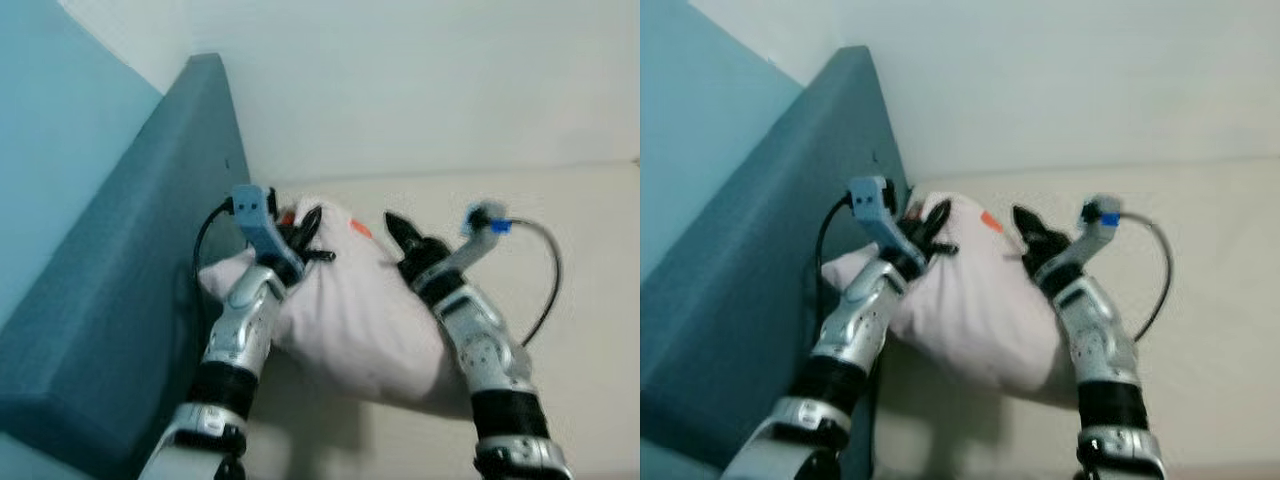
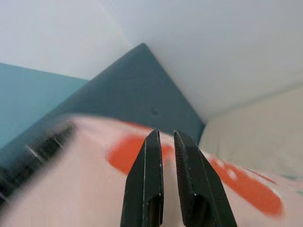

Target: Clean up the room

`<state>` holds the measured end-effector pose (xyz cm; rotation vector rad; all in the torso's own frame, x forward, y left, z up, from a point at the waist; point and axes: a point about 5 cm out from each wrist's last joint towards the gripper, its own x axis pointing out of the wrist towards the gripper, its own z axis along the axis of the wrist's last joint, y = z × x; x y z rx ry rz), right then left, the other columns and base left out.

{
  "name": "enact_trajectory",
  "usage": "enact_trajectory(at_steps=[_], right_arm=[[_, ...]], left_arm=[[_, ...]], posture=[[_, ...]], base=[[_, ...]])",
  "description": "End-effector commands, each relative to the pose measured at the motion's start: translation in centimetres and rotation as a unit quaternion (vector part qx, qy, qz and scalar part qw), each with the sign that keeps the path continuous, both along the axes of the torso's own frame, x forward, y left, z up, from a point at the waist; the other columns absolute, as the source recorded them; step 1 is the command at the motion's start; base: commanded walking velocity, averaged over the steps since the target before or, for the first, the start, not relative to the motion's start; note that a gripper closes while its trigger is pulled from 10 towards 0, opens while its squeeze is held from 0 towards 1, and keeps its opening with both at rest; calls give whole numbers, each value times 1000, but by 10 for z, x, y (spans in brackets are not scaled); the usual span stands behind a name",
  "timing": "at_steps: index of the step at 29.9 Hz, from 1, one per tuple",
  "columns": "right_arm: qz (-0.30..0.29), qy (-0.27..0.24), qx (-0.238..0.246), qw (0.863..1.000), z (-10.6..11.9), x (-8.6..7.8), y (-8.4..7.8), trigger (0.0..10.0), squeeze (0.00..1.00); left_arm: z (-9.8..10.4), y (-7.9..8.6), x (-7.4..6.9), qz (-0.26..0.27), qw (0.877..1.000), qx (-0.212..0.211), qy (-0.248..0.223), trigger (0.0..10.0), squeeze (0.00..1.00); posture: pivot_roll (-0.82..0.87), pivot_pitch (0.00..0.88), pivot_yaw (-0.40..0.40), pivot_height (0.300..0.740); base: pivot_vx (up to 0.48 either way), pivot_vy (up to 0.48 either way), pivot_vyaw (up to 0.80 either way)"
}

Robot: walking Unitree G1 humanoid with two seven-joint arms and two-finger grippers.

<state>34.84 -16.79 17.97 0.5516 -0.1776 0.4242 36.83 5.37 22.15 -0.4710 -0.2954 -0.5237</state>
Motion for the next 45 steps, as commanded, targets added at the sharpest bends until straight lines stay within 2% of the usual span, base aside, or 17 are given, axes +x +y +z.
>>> enact_trajectory(at_steps=[1,2,3,5,9,12,13,15,16,19,22,26,31,33,37,40,45], right_arm=[[11,0,7,1000,-1,0,8,10000,0],[7,-4,10,1000,1,-1,7,10000,0],[7,-4,10,1000,1,-1,7,10000,0],[4,-10,13,1000,3,-2,5,10000,0],[2,-7,12,1000,0,-5,4,10000,0],[4,-2,10,1000,-4,-7,4,10000,0],[4,-2,10,1000,-4,-7,4,10000,0],[6,0,11,1000,-5,-8,6,10000,0],[9,1,10,1000,-5,-9,7,10000,0],[9,2,9,1000,-4,-10,7,10000,0],[8,2,10,1000,-5,-12,7,10000,0],[7,3,11,1000,-6,-14,7,10000,0],[0,10,10,1000,-12,-24,2,10000,0],[-1,11,10,1000,-12,-25,1,10000,0],[-2,12,9,1000,-11,-25,0,10000,0],[-1,16,7,1000,-12,-25,1,10000,0],[4,38,-13,999,-21,-25,5,10000,0]], left_arm=[[50,-18,-1,15,992,-107,-64,10000,0],[75,-4,5,57,984,-137,-96,10000,0],[75,-4,5,57,984,-137,-96,10000,0],[95,21,13,117,970,-176,-118,10000,0],[68,34,20,141,973,-169,-75,10000,0],[-7,36,21,151,977,-146,48,10000,0],[-7,36,21,151,977,-146,48,10000,0],[-80,35,8,172,961,-119,182,10000,0],[-136,32,-14,181,936,-82,289,10000,0],[-148,30,-21,181,936,-43,299,10000,0],[-170,38,-33,199,926,37,319,10000,0],[-177,49,-36,215,919,76,321,10000,0],[-188,103,-41,303,880,132,342,10000,0],[-190,111,-43,316,872,142,346,10000,0],[-212,150,-66,371,823,154,401,10000,0],[-225,163,-82,383,803,139,434,10000,0],[-241,170,-100,365,789,145,472,10000,0]], posture=[[-61,70,66,740],[-70,66,72,740],[-70,66,72,740],[-80,67,82,740],[-79,67,83,740],[-82,72,86,740],[-82,72,86,740],[-84,76,82,740],[-98,91,88,740],[-98,91,88,740],[-117,107,98,740],[-122,111,100,740],[-138,130,106,740],[-138,131,107,740],[-122,139,112,740],[-115,142,111,740],[-102,146,103,740]], base=[[0,0,0],[0,0,0],[0,0,0],[0,0,0],[0,0,0],[0,0,0],[0,0,0],[0,0,0],[0,0,0],[0,0,0],[0,0,0],[0,0,0],[0,0,0],[0,0,0],[0,0,0],[0,0,0],[0,0,0]])
